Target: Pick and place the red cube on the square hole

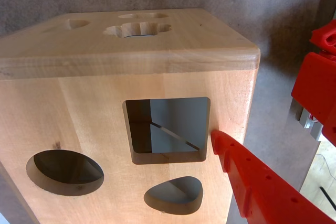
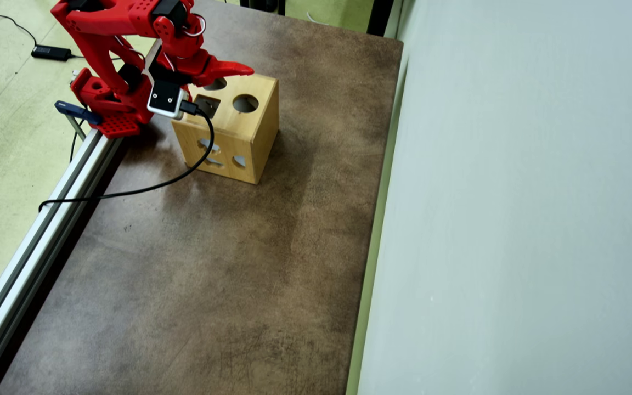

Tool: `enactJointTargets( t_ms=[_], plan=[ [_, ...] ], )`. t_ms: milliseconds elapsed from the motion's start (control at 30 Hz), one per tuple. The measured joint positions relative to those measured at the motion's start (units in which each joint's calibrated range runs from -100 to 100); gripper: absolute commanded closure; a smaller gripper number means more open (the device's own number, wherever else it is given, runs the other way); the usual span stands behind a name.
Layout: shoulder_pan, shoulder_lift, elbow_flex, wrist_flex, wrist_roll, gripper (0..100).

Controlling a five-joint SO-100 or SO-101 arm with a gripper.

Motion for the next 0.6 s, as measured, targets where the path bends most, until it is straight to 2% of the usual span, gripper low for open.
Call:
enactJointTargets(
  t_ms=[600],
  plan=[
    [0.0, -0.5, 0.8, -0.2, 0.0, 6]
  ],
)
